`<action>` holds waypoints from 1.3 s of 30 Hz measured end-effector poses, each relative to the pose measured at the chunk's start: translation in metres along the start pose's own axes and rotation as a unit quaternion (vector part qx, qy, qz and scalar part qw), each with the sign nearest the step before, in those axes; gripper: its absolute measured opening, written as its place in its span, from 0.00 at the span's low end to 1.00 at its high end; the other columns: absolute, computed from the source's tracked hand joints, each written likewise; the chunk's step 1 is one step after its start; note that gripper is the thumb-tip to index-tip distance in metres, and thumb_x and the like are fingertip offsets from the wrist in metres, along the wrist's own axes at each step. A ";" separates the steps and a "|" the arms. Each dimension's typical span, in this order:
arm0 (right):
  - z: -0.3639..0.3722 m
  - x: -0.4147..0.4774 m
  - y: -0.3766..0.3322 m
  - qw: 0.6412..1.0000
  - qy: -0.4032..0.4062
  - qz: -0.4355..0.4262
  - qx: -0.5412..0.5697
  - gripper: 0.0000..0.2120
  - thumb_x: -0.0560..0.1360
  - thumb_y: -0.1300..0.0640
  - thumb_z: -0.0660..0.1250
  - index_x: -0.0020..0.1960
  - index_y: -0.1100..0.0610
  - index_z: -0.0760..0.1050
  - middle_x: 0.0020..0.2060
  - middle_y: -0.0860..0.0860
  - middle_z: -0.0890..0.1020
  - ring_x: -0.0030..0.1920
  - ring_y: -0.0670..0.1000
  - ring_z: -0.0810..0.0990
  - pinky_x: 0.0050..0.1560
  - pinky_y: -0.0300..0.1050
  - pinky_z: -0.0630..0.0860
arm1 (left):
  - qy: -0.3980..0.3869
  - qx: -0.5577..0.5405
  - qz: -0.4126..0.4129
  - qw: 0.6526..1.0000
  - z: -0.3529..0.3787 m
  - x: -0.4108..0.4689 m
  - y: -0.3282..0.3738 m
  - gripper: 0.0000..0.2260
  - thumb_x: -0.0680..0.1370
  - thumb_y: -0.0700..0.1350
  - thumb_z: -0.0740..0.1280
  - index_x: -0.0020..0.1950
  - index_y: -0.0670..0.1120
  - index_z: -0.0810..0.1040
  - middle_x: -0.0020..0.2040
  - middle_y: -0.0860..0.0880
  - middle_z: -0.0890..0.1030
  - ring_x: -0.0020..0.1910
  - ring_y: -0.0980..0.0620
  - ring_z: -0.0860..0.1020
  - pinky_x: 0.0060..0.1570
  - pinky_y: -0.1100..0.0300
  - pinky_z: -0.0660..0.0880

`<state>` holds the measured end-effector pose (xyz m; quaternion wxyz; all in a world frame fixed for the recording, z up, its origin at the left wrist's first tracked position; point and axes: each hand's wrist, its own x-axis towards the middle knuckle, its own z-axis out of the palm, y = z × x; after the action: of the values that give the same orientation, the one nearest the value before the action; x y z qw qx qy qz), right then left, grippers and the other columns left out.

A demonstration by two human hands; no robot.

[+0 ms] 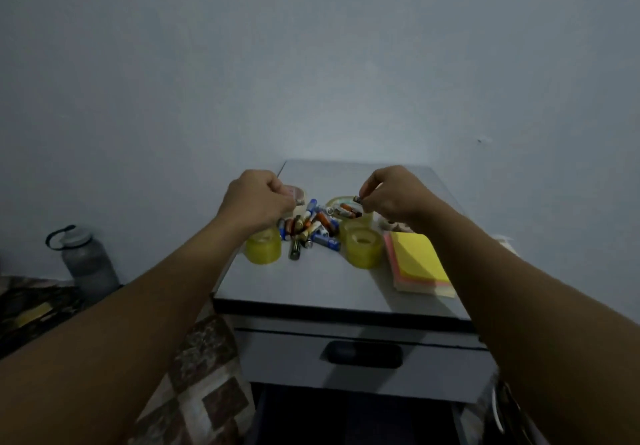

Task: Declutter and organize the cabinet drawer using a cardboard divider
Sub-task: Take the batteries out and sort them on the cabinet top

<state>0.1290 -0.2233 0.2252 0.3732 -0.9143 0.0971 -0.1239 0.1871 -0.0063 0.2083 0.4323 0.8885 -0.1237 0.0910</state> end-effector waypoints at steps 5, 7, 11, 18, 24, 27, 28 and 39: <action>0.016 0.038 0.005 0.996 -0.022 0.004 -0.083 0.08 0.72 0.66 0.70 0.50 0.64 0.83 0.44 0.55 0.83 0.44 0.52 0.79 0.40 0.42 0.75 | 0.001 0.095 -0.019 0.995 0.012 0.022 -0.013 0.09 0.69 0.49 0.78 0.40 0.49 0.80 0.42 0.51 0.81 0.41 0.52 0.77 0.39 0.59 0.76; 0.022 0.045 0.004 0.995 -0.031 0.001 -0.094 0.09 0.73 0.65 0.70 0.52 0.64 0.83 0.48 0.56 0.84 0.47 0.53 0.80 0.43 0.44 0.76 | -0.020 0.129 -0.005 0.991 0.014 0.023 -0.017 0.08 0.69 0.48 0.77 0.39 0.49 0.80 0.43 0.51 0.81 0.42 0.51 0.77 0.37 0.60 0.75; 0.032 0.052 -0.001 0.993 -0.036 -0.015 -0.108 0.10 0.74 0.66 0.68 0.53 0.64 0.83 0.50 0.57 0.84 0.49 0.55 0.81 0.44 0.44 0.77 | -0.055 0.163 0.025 0.985 0.014 0.021 -0.021 0.06 0.68 0.46 0.77 0.39 0.49 0.81 0.44 0.51 0.82 0.43 0.51 0.78 0.36 0.60 0.74; 0.039 0.057 0.000 0.990 -0.035 -0.011 -0.136 0.09 0.75 0.64 0.69 0.54 0.64 0.83 0.51 0.57 0.84 0.51 0.55 0.82 0.47 0.45 0.79 | -0.076 0.159 0.033 0.984 0.014 0.021 -0.020 0.04 0.69 0.45 0.76 0.40 0.49 0.82 0.46 0.50 0.82 0.44 0.51 0.78 0.39 0.59 0.77; 0.036 0.054 0.000 0.991 -0.029 -0.021 -0.127 0.09 0.75 0.64 0.69 0.54 0.63 0.83 0.51 0.57 0.85 0.52 0.54 0.82 0.48 0.44 0.79 | -0.077 0.155 0.039 0.984 0.012 0.018 -0.018 0.03 0.70 0.45 0.76 0.41 0.49 0.84 0.46 0.50 0.82 0.44 0.51 0.78 0.38 0.60 0.74; 0.033 0.052 0.000 0.991 -0.032 -0.026 -0.131 0.09 0.76 0.64 0.68 0.54 0.63 0.84 0.51 0.56 0.85 0.51 0.54 0.82 0.48 0.44 0.78 | -0.074 0.151 0.040 0.985 0.010 0.016 -0.015 0.03 0.70 0.45 0.76 0.39 0.50 0.83 0.46 0.51 0.82 0.43 0.53 0.77 0.37 0.61 0.74; 0.032 0.051 0.000 0.991 -0.032 -0.027 -0.129 0.09 0.76 0.64 0.68 0.54 0.62 0.84 0.51 0.56 0.85 0.51 0.53 0.82 0.47 0.44 0.78 | -0.069 0.147 0.042 0.986 0.008 0.016 -0.014 0.03 0.70 0.45 0.76 0.39 0.50 0.83 0.46 0.51 0.82 0.41 0.55 0.76 0.35 0.62 0.73; -0.015 -0.002 -0.023 0.996 0.015 -0.082 -0.005 0.07 0.73 0.64 0.72 0.51 0.60 0.82 0.40 0.49 0.82 0.40 0.46 0.78 0.37 0.37 0.72 | -0.035 0.052 0.108 0.992 -0.035 -0.030 0.012 0.06 0.75 0.50 0.72 0.46 0.49 0.83 0.42 0.53 0.81 0.41 0.56 0.77 0.38 0.60 0.73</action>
<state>0.1244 -0.2167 0.2514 0.3560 -0.9189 0.0277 -0.1675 0.1535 0.0185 0.2308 0.3686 0.8939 -0.2291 0.1120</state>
